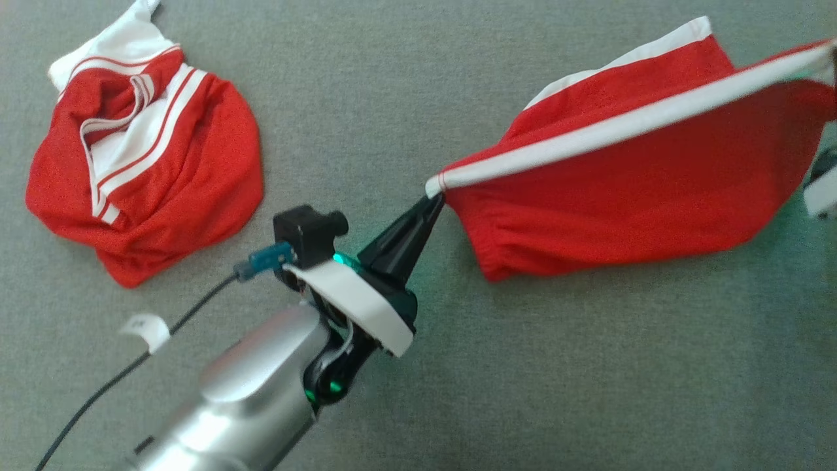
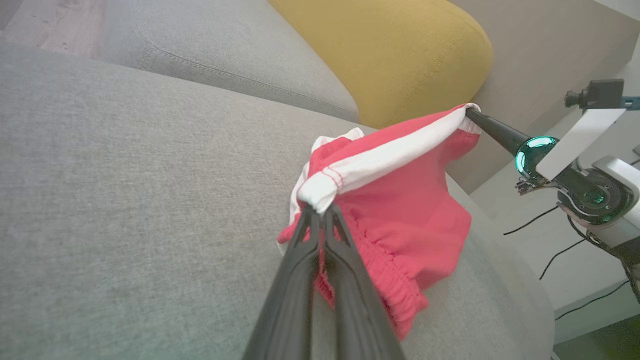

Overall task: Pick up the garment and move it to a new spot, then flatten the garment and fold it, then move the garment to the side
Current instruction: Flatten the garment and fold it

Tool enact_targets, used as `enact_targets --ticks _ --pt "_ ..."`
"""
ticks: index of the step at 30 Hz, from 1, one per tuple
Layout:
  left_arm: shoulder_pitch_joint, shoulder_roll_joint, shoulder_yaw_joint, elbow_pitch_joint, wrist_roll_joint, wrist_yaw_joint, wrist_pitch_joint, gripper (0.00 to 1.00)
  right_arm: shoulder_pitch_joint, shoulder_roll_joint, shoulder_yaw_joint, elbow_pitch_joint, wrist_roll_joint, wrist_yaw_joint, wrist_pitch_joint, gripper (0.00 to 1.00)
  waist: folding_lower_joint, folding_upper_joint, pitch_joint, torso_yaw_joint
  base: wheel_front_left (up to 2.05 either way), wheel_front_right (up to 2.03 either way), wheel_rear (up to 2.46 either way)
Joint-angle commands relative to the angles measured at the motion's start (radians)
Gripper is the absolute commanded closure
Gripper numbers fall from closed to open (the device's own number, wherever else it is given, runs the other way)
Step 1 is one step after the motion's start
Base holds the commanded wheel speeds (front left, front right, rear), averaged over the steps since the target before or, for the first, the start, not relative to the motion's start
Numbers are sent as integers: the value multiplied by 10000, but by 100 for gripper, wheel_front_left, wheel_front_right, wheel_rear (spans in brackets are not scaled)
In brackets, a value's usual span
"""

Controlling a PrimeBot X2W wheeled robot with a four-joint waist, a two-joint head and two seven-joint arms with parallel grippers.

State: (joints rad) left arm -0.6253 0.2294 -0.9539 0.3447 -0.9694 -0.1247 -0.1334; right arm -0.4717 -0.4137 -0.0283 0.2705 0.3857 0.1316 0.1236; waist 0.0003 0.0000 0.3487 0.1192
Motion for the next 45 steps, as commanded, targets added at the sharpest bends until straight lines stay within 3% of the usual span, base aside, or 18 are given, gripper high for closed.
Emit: enact_targets --ticks 1,6,9,12,13,14,15,17,24,27,29,36,40,45 --pt "-520 107 185 -100 -263 -57 -74 100 -509 -359 253 -17 6 -9 13 100 -3 0 168 111 0 0 0" --pt "-1115 79 -270 338 -765 -58 -200 100 -1562 -330 893 1077 -14 -9 -149 100 -3 0 464 227 0 0 0" --pt "-1366 36 -556 577 -1000 -58 -286 100 -2058 -254 1202 1733 -3 -9 -410 85 -3 0 588 284 0 0 0" --pt "-1473 23 -740 697 -1137 -58 -394 98 -2293 -197 1386 2134 10 -9 -625 78 -3 0 641 307 0 0 0" --pt "-1511 19 -823 755 -1215 -58 -444 88 -2396 -166 1449 2322 21 -9 -749 60 -3 0 660 316 0 0 0" --pt "-1553 24 -893 826 -1265 -58 -511 70 -2488 -128 1510 2481 59 -9 -894 8 -3 0 674 322 0 0 0" --pt "-1588 23 -929 910 -1311 -58 -599 49 -2567 -91 1554 2614 115 -9 -1076 0 -3 0 682 326 0 0 0" --pt "-1619 -33 -921 1152 -1410 -59 -764 0 -2638 -25 1726 2785 326 -9 -1412 0 -3 0 671 336 0 0 0" --pt "-1379 -319 -726 1904 -1400 -1 -1150 0 -1867 -511 2305 2624 1716 -9 -1994 0 -3 0 318 309 0 0 0" --pt "-1108 -334 -259 1972 -641 785 -1266 0 -1159 -938 2513 2355 2120 -9 -1871 0 -3 0 113 284 0 0 0" --pt "-595 -476 763 1528 -44 1418 -1276 0 -695 -1202 2410 2341 2177 -9 -1910 0 -3 0 -6 329 0 0 0" --pt "1886 -906 3448 -1127 4103 3360 -1281 0 -250 -1387 1747 3145 1585 -9 -1967 0 -3 0 -67 739 0 0 0" --pt "3120 -1315 4157 -2365 5912 3805 -1282 0 -510 -1325 1447 4000 1150 -9 -1893 0 -3 0 -93 1183 0 0 0" --pt "4174 -1658 4285 -3005 6801 3730 -1283 0 -683 -1275 1081 5297 707 -9 -1712 0 -3 0 -271 1778 0 0 0"
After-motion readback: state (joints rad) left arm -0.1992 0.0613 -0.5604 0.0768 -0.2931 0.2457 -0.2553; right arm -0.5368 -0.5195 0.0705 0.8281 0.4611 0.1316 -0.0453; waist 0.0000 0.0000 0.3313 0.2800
